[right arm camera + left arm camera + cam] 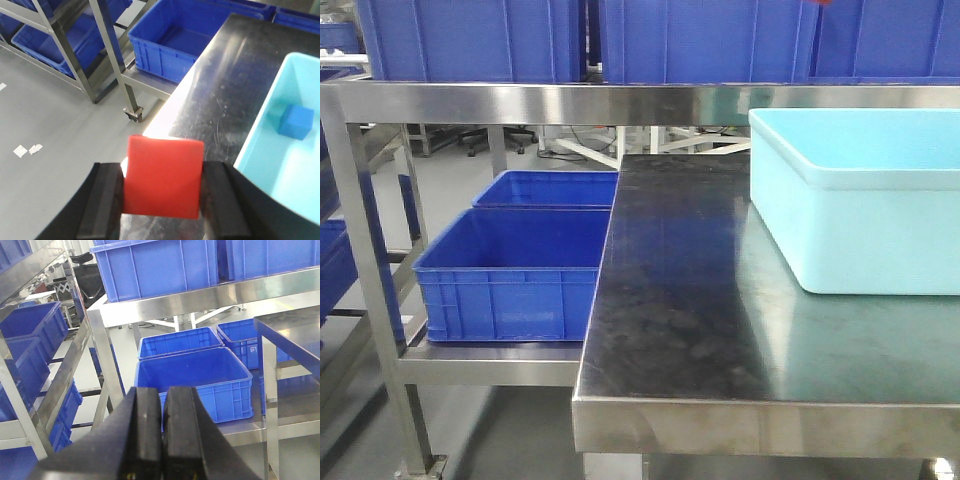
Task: Pick red cube and place on left shelf
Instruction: 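Raise the held red cube up out of the light-blue bin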
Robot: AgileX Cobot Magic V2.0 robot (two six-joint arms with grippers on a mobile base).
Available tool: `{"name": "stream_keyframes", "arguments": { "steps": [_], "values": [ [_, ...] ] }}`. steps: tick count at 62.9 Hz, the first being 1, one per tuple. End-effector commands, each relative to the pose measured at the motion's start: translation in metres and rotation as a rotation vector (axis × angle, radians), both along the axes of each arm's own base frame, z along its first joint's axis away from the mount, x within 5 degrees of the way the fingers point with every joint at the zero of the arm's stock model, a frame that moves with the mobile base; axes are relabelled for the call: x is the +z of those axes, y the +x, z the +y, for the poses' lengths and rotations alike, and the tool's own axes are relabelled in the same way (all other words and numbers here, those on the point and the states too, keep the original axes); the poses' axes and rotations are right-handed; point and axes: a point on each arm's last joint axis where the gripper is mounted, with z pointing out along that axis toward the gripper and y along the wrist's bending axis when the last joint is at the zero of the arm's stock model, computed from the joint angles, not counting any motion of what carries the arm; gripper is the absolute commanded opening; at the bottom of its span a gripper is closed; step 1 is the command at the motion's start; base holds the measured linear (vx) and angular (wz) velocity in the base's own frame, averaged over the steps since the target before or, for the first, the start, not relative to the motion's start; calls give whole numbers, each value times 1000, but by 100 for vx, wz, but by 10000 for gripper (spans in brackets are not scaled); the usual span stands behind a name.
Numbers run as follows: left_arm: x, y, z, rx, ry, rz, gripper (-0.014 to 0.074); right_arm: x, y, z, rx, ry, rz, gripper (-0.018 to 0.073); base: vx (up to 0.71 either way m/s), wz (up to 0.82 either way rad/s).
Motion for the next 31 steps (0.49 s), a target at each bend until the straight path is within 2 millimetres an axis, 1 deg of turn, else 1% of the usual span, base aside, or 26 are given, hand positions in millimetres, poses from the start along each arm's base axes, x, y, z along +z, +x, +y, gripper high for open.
{"name": "stream_keyframes", "arguments": {
  "steps": [1,13,22,31],
  "values": [
    [0,1,0,1,-13,-55,101,21,-8,-6,-8,82,-149,30,0,0],
    [0,1,0,1,-13,-55,101,17,-22,-16,-17,103,-191,29,0,0],
    [0,1,0,1,-13,-55,101,12,-27,-30,-66,103,-202,29,0,0],
    [0,1,0,1,-13,-55,101,9,-34,-49,-140,103,-221,29,0,0]
  ]
}}
